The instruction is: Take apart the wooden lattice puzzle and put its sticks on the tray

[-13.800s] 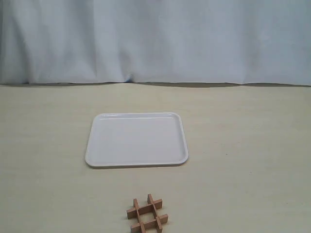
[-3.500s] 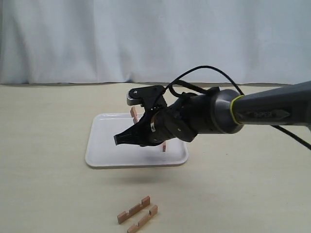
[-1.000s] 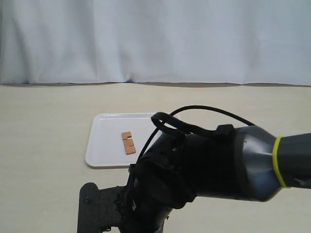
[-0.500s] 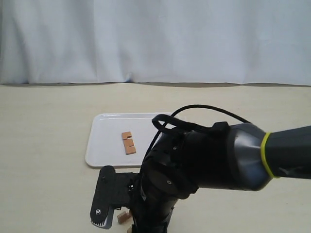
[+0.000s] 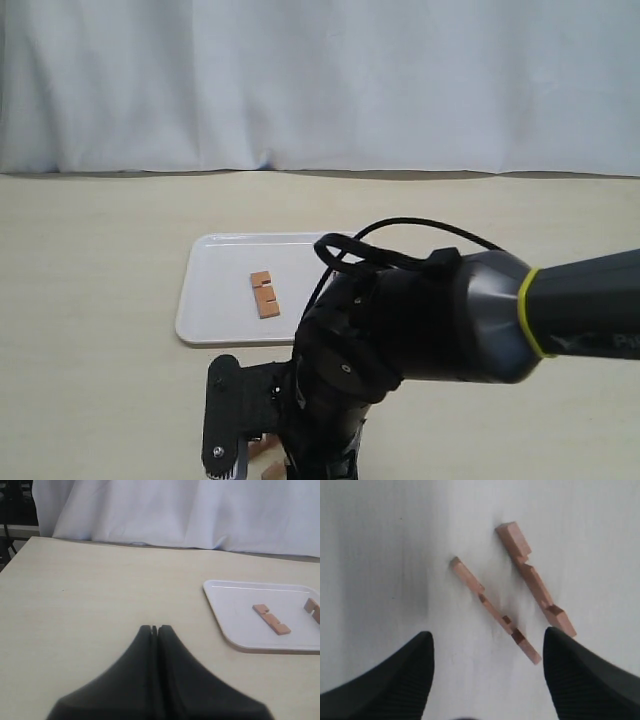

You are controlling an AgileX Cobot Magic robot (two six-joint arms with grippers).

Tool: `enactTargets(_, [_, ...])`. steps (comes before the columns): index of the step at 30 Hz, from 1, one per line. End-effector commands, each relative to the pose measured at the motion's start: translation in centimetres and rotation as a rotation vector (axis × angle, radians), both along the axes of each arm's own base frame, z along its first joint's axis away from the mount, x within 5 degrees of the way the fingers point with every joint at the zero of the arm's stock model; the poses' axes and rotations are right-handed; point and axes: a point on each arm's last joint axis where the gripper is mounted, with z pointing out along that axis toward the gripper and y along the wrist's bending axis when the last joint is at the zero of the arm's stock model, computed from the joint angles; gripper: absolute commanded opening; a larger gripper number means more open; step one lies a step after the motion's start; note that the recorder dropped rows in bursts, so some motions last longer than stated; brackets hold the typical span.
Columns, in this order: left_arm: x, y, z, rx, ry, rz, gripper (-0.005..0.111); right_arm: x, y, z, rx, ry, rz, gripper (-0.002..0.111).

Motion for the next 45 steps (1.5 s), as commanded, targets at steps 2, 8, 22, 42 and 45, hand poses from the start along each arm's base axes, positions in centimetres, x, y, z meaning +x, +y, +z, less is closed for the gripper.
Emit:
enactTargets(2, [0.0,0.0,0.0,0.005,-0.007,0.0,0.0,0.3,0.2,-0.7,-0.006,-0.006,0.048,0.06])
enactTargets(8, [0.0,0.0,0.0,0.005,-0.007,0.0,0.0,0.5,0.5,-1.6,0.003,-0.007,0.08,0.06])
enactTargets(22, [0.0,0.0,0.0,0.005,-0.01,0.0,0.0,-0.4,-0.2,0.7,-0.026,0.025,0.075,0.005])
enactTargets(42, [0.0,0.0,0.0,0.005,-0.006,0.0,0.0,3.7,-0.2,8.5,0.528,-0.501,-0.247,0.005])
enactTargets(45, [0.0,0.0,0.0,0.005,-0.006,0.0,0.0,6.7,-2.3,7.1,0.663,-0.548,-0.443,0.005])
